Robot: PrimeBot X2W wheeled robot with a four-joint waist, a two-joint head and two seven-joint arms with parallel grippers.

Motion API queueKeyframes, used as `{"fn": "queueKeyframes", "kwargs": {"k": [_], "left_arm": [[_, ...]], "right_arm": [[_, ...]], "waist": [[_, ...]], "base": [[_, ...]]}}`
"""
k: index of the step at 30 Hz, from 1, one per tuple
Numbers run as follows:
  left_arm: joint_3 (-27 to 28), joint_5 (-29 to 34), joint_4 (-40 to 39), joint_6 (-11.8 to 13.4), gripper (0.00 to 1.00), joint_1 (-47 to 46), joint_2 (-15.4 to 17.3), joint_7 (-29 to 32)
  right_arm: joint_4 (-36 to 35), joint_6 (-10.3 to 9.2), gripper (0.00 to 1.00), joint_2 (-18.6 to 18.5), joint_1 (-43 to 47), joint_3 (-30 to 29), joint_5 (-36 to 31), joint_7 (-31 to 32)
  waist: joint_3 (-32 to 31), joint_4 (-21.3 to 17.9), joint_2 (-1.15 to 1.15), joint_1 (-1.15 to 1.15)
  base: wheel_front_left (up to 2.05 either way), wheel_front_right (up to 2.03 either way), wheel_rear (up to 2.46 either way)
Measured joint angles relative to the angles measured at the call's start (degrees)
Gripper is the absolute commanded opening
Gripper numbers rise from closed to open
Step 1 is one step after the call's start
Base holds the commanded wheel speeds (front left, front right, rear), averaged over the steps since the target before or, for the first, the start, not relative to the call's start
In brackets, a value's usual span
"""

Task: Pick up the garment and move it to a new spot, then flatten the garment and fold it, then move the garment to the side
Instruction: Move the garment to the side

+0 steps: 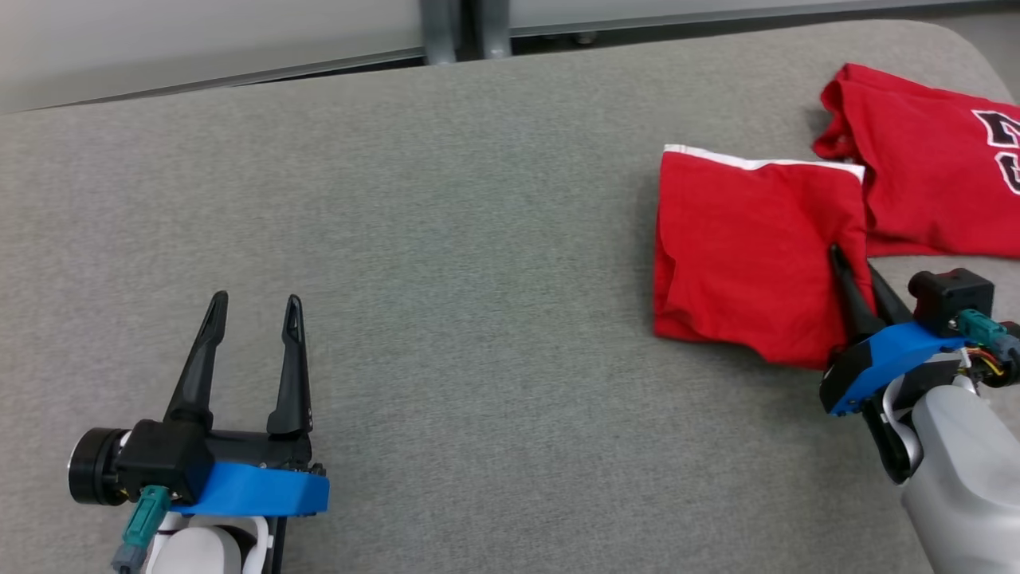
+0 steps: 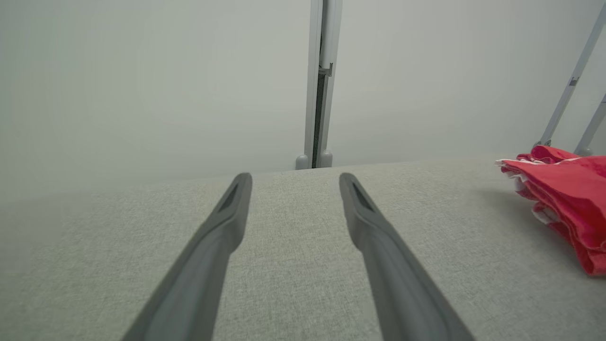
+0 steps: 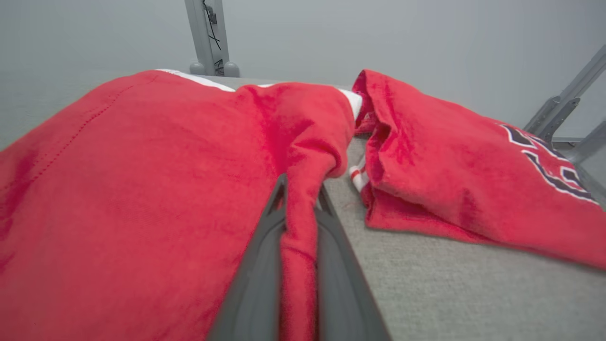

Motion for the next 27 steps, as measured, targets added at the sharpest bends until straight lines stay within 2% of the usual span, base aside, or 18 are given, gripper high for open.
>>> {"fn": "queueKeyframes", "kwargs": {"k": [4, 10, 14, 27], "left_arm": [[-0.19, 0.34, -0.01, -0.29, 1.0, -0.84, 0.0, 0.0], [-0.59, 0.56, -0.26, -0.46, 1.0, -1.24, 0.0, 0.0], [-0.68, 0.97, -0.87, -0.77, 1.0, -2.7, 0.01, 0.0], [-1.46, 3.12, -2.92, -1.47, 1.0, -7.33, 0.57, -0.01]], "right_arm": [[-1.56, 0.0, 0.0, -0.78, 0.62, -0.54, 0.19, 0.0], [-2.9, 0.0, 0.0, -1.88, -2.3, 0.52, -0.01, 0.0], [-3.16, 0.0, 0.0, -5.41, -8.22, 2.43, -0.79, 1.04], [-2.85, 0.0, 0.0, -24.84, -17.86, 2.75, 1.53, 7.93]], "waist": [[0.8, -1.9, 0.0, 0.0], [2.14, -2.32, 0.0, 0.0], [4.33, -1.8, 0.0, 0.0], [13.98, -1.51, 0.0, 0.0]], "base": [[0.0, 0.0, 0.0], [0.0, 0.0, 0.0], [0.0, 0.0, 0.0], [0.0, 0.0, 0.0]]}}
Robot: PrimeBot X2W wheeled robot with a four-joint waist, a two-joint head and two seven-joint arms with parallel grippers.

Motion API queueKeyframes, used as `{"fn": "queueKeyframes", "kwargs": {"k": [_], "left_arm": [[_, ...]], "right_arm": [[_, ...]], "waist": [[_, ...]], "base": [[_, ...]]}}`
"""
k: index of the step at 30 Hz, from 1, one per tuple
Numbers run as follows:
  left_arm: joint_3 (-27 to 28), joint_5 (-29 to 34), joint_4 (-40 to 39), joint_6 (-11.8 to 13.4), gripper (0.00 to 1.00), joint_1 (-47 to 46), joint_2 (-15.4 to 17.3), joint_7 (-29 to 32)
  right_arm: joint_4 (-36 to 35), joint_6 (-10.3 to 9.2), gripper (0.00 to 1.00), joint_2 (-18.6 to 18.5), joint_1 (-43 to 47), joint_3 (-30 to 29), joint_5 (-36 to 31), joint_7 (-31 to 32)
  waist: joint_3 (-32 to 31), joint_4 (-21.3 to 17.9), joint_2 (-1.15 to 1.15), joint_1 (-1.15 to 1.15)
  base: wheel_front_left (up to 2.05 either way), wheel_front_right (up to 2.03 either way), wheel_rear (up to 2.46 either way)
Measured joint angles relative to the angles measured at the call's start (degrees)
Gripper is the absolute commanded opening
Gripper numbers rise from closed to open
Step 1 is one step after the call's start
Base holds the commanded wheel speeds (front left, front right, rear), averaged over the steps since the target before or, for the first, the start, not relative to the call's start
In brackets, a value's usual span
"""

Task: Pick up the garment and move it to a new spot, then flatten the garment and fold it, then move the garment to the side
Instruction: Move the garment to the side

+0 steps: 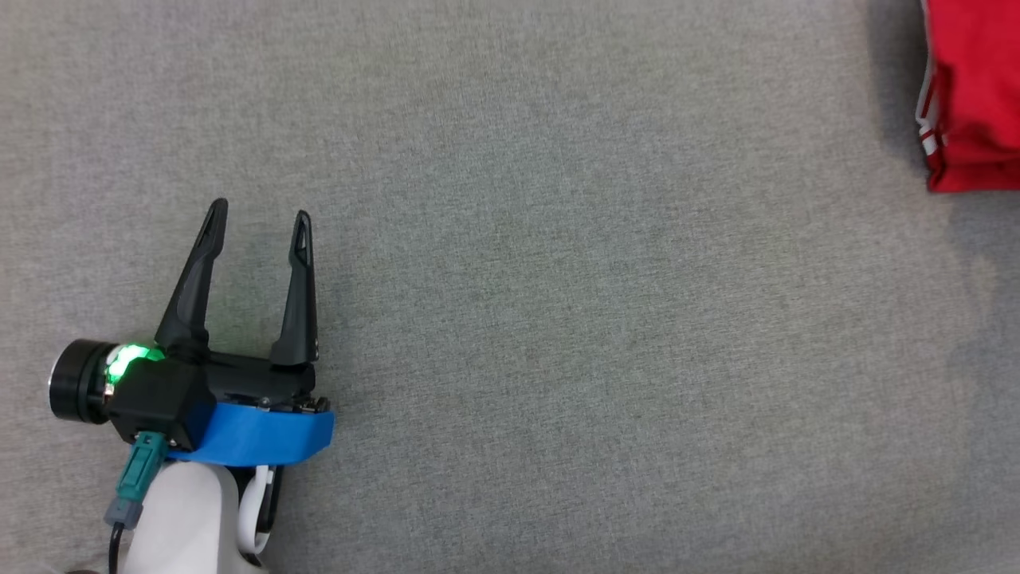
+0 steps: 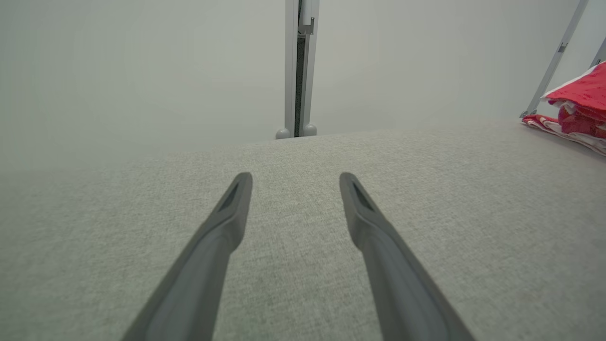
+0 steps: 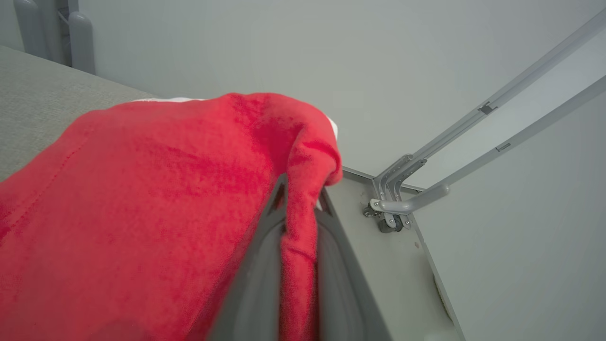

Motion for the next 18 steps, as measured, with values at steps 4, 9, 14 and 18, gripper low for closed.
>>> {"fn": "queueKeyframes", "kwargs": {"k": [4, 9, 14, 18], "left_arm": [[-0.32, 0.3, -0.52, -0.29, 1.0, -1.56, 0.38, 0.01], [-0.78, 0.65, -1.93, -0.41, 1.0, -2.67, 0.62, -0.01], [-1.1, 0.68, -2.34, 0.02, 1.0, -2.85, 0.58, -0.15], [-1.19, 0.56, -2.48, 0.13, 1.0, -2.97, 0.52, -0.15]], "right_arm": [[0.97, 0.0, 0.0, -3.93, -2.14, -0.08, 2.2, 1.66], [2.3, 0.0, 0.0, -7.37, -3.38, 1.44, 2.7, 3.61], [4.0, 0.0, 0.13, -7.58, -4.72, 0.87, 2.89, 4.2], [4.55, 0.0, 1.0, -6.8, -5.06, -0.21, 2.26, 4.23]], "waist": [[2.6, 0.08, 0.0, 0.0], [4.9, 0.65, 0.0, 0.0], [5.63, 0.93, 0.0, 0.0], [5.82, 1.12, 0.0, 0.0]], "base": [[0.0, 0.0, 0.0], [0.0, 0.0, 0.0], [0.0, 0.0, 0.0], [0.0, 0.0, 0.0]]}}
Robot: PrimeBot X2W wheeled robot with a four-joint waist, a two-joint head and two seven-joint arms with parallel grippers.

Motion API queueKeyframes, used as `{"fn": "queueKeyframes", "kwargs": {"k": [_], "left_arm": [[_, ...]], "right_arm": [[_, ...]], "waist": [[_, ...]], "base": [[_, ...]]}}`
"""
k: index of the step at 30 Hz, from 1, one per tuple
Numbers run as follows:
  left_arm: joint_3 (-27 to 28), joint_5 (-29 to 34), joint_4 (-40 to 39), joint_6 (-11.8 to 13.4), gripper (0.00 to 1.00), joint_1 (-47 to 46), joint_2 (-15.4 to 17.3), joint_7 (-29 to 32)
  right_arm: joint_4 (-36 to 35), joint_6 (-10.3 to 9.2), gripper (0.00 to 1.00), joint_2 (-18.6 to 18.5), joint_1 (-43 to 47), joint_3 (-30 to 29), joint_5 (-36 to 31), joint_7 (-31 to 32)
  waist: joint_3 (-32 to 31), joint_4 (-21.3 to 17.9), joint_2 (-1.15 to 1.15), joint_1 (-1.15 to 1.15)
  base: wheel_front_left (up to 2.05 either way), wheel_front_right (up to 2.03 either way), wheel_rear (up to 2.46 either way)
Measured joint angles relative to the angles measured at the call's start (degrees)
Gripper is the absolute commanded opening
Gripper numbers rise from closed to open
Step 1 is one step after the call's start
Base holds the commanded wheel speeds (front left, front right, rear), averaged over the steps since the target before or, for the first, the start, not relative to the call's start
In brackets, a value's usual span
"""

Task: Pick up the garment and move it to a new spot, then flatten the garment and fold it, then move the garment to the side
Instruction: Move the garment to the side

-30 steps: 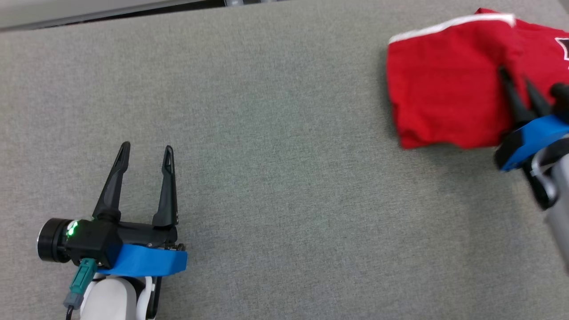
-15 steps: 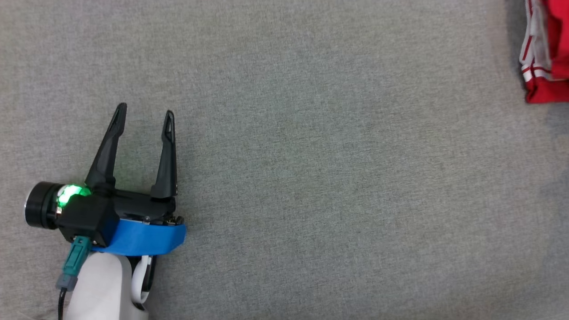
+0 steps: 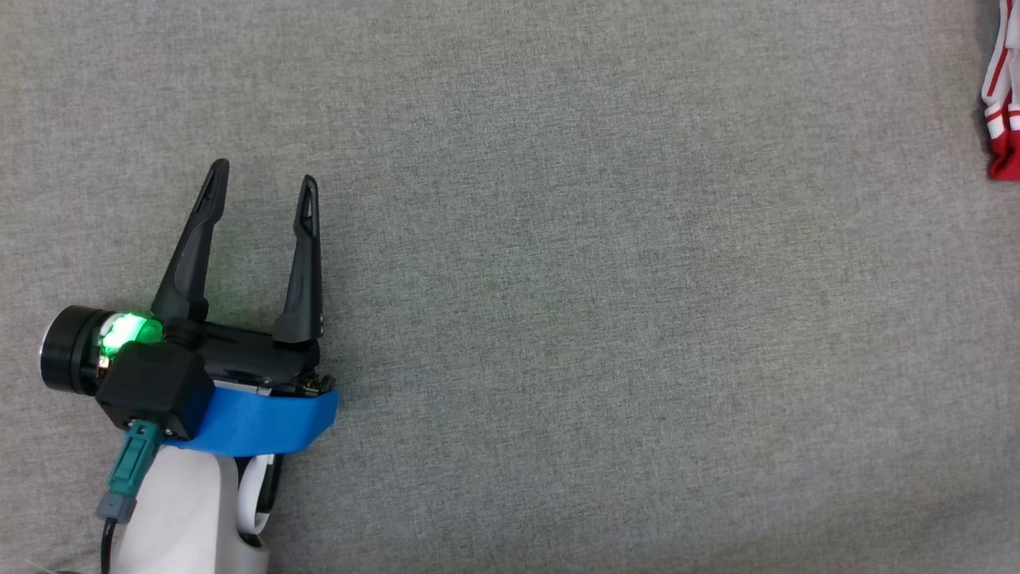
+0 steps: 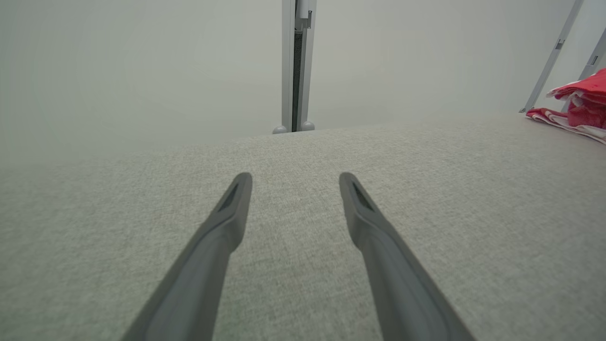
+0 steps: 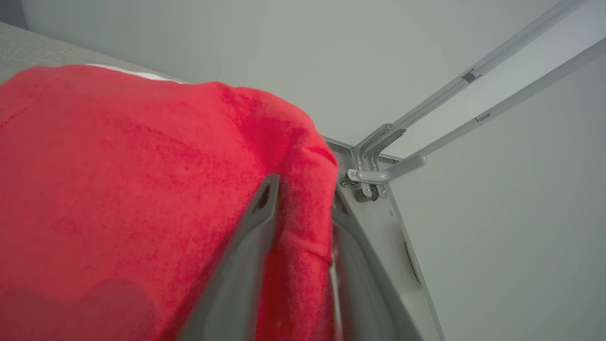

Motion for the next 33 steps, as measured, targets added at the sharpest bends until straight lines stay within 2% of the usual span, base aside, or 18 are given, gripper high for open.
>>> {"fn": "queueKeyframes", "kwargs": {"k": [12, 21, 33], "left_arm": [[1.02, -1.31, 1.35, 0.89, 1.0, 0.71, -0.14, 0.05], [2.58, -2.83, 2.53, 1.25, 1.0, 5.47, -0.51, 0.07], [4.36, -3.94, 4.24, 1.37, 1.0, 11.54, -0.86, 0.07]], "right_arm": [[-2.26, 0.0, 1.0, 3.58, 0.47, -3.57, -3.64, -4.23], [-10.4, 0.0, 1.0, 12.3, 6.03, -4.27, -7.46, -10.21], [-17.08, 0.0, 1.0, 27.09, 17.75, -0.04, -7.05, -12.09]], "waist": [[-3.78, 0.48, 0.0, 0.0], [-11.32, 1.35, 0.0, 0.0], [-21.99, 4.05, 0.0, -0.01]], "base": [[0.0, 0.0, 0.0], [0.0, 0.0, 0.0], [0.0, 0.0, 0.0]]}}
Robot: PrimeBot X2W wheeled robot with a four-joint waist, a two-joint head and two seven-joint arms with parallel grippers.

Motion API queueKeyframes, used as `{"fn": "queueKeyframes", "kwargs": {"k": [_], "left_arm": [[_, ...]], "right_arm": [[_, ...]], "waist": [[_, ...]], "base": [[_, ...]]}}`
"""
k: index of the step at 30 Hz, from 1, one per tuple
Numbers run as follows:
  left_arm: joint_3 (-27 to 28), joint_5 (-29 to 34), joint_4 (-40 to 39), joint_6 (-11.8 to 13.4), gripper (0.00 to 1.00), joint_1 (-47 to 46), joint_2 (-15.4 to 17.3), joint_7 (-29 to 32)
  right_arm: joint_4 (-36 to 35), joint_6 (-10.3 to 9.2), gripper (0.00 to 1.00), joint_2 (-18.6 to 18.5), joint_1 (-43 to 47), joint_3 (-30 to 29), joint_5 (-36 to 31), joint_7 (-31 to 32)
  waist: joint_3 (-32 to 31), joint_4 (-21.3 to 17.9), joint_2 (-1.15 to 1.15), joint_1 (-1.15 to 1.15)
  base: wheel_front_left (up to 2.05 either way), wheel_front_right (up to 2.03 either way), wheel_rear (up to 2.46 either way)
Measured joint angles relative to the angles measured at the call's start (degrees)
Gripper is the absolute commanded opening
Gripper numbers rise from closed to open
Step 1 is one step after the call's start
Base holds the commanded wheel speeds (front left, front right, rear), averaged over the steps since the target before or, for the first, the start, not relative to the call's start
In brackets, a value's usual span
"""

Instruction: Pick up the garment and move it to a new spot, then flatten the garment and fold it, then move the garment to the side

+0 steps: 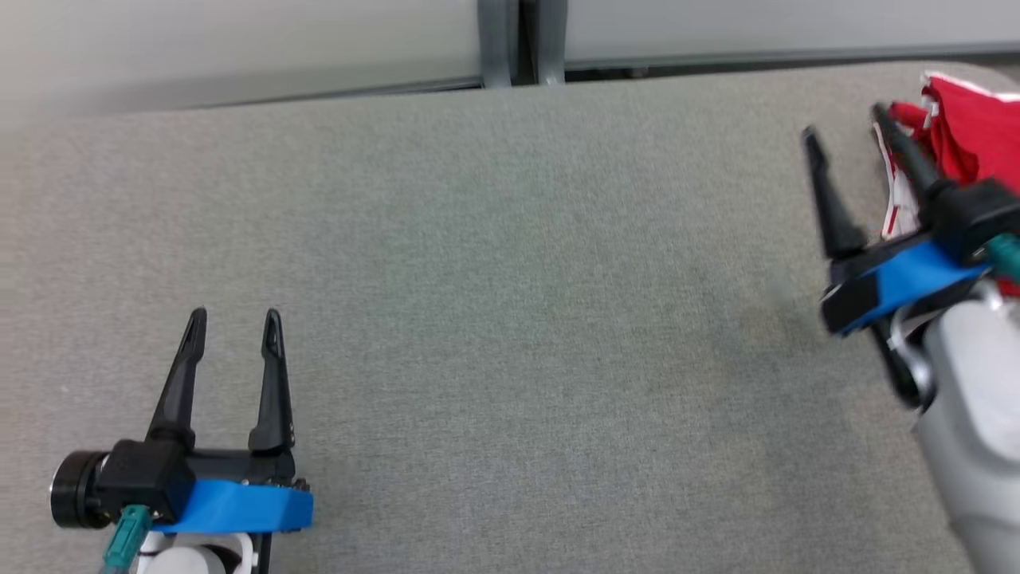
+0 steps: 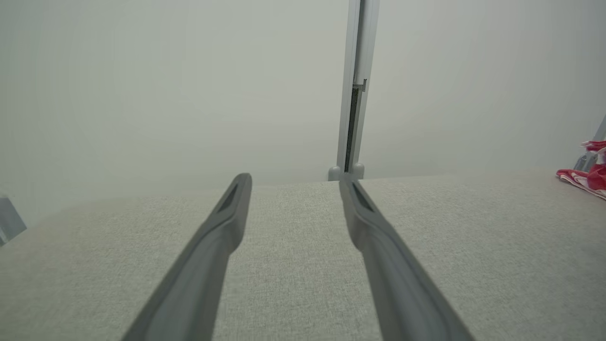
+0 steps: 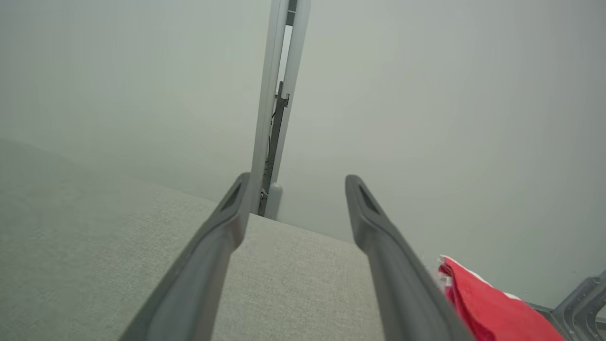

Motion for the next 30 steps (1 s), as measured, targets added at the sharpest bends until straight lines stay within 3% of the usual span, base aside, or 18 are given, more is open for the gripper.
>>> {"fn": "queueKeyframes", "kwargs": {"k": [6, 16, 30], "left_arm": [[0.34, -0.44, 0.8, -0.22, 1.0, 2.63, -0.07, 0.0], [0.67, -1.82, 2.11, 0.04, 1.0, 7.0, -0.16, 0.0], [-0.51, -3.64, 3.48, 0.82, 1.0, 10.26, -0.21, 0.0]], "right_arm": [[-4.67, -0.01, 1.0, 4.38, 8.01, -0.36, -0.24, -0.09], [-14.13, -0.01, 1.0, 11.6, 24.1, -7.5, -1.89, -0.12], [-19.33, -0.01, 1.0, 17.22, 36.16, -12.45, -3.38, -0.12]], "waist": [[-4.01, 1.17, 0.0, 0.0], [-9.51, 0.67, 0.0, -0.01], [-13.74, -0.55, 0.0, -0.01]], "base": [[0.0, 0.0, 0.0], [0.0, 0.0, 0.0], [0.0, 0.0, 0.0]]}}
